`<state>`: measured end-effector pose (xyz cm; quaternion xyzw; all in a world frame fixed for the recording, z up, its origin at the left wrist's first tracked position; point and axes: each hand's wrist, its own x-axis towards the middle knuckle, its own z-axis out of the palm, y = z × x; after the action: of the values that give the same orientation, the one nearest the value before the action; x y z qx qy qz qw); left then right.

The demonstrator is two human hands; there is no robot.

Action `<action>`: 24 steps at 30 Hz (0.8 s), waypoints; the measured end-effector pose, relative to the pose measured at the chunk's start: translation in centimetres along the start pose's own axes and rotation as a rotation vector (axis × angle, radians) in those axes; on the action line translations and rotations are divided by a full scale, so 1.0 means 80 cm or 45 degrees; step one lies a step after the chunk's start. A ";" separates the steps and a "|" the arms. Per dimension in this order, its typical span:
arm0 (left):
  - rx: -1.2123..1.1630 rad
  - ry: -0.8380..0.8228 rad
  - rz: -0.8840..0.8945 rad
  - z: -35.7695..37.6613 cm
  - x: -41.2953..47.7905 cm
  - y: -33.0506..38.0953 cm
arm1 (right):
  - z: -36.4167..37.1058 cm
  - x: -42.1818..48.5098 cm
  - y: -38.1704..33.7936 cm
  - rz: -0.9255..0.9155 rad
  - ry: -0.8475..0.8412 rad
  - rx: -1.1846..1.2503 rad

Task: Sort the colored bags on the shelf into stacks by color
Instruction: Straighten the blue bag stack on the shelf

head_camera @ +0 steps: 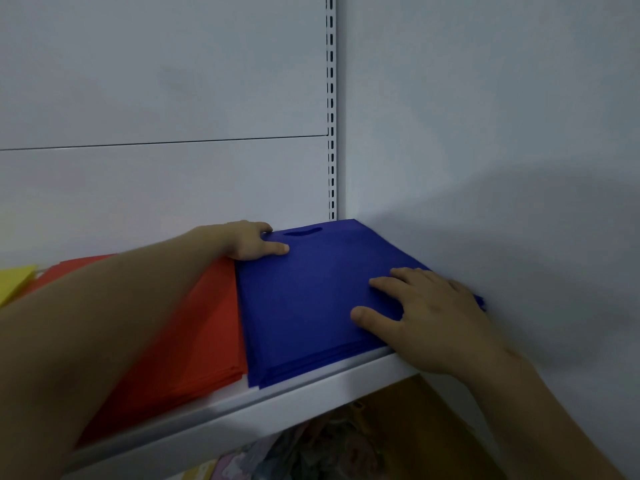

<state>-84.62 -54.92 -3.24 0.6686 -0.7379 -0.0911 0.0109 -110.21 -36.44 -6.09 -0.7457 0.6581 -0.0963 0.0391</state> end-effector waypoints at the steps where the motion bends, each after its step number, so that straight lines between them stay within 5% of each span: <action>1: -0.006 0.003 0.002 0.000 0.000 -0.001 | 0.000 0.000 0.000 -0.004 0.000 -0.003; 13: 0.015 0.001 0.008 -0.006 -0.017 0.000 | -0.049 0.016 -0.021 -0.062 -0.095 -0.059; 24: 0.030 -0.048 0.102 -0.003 -0.081 0.011 | -0.040 0.173 -0.037 -0.099 -0.209 -0.063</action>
<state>-84.77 -48.44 -2.15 0.6366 -0.7653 -0.0945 -0.0073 -106.34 -49.53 -1.13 -0.7768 0.6255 -0.0201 0.0706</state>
